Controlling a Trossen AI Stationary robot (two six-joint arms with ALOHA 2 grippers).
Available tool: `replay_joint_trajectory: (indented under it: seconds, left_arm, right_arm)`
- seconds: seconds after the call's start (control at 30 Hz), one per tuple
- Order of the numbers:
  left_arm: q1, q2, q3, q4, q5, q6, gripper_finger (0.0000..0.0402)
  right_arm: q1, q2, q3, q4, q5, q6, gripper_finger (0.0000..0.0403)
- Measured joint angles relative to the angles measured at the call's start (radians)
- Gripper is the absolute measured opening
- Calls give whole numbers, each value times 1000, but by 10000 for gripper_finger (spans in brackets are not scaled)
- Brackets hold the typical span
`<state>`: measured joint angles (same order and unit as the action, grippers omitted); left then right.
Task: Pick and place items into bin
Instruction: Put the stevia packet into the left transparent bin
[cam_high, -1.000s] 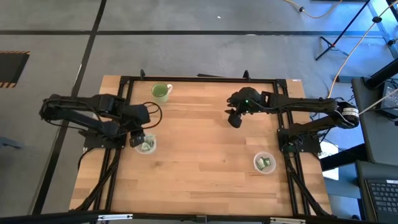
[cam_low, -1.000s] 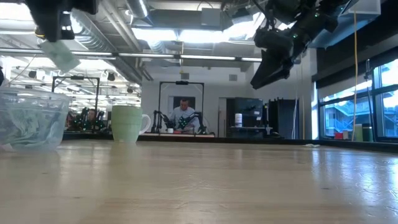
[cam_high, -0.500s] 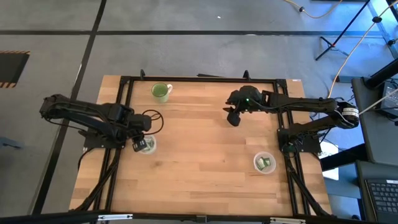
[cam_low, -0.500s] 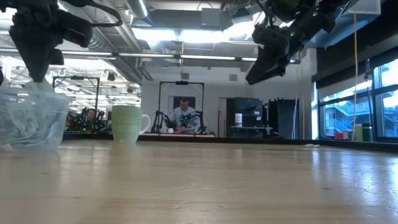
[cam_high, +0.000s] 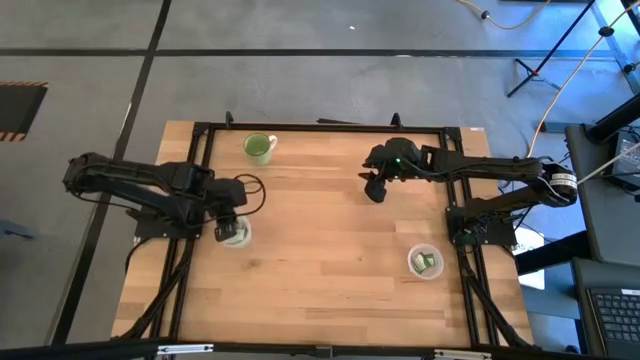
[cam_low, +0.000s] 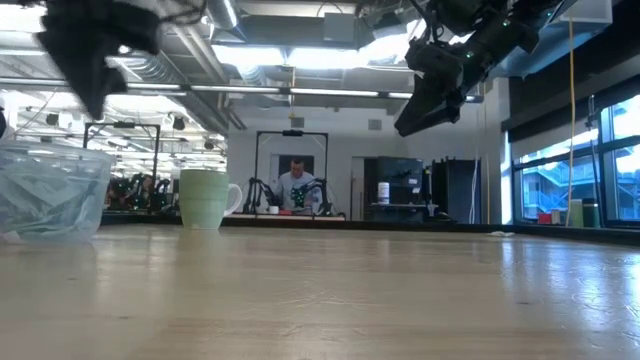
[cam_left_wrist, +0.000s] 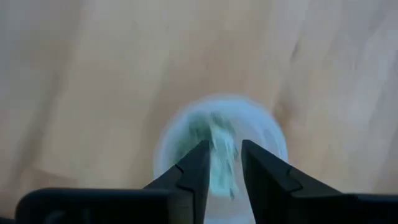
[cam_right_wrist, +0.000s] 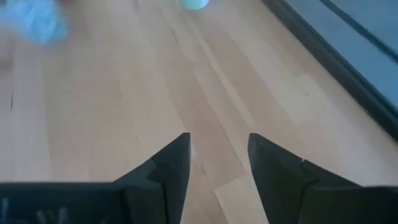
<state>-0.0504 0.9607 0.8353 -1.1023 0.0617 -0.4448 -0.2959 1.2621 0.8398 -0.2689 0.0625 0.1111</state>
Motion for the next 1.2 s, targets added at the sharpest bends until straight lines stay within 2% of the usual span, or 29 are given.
replay_joint_trajectory:
  seconds: [0.13,0.23,0.4,0.67,0.83,1.0,1.2]
  left_arm:
    - [23,-3,61,54,-143,83,95]
    - [39,-18,70,195,-188,210,95]
    - [98,-58,59,424,1,449,93]
    - [262,-119,58,470,59,573,93]
    - [351,-119,57,527,223,668,92]
    - [475,-120,38,615,425,701,91]
    - [606,-119,-96,801,585,676,91]
  right_arm:
    - [-10,-1,0,12,61,165,165]
    - [-20,-1,0,-7,92,139,165]
    - [-79,-1,1,-87,114,198,165]
    - [-254,-1,1,-250,116,224,154]
    - [-358,16,1,-303,114,171,133]
    - [-421,77,1,-351,113,118,124]
    - [-456,175,1,-374,112,115,125]
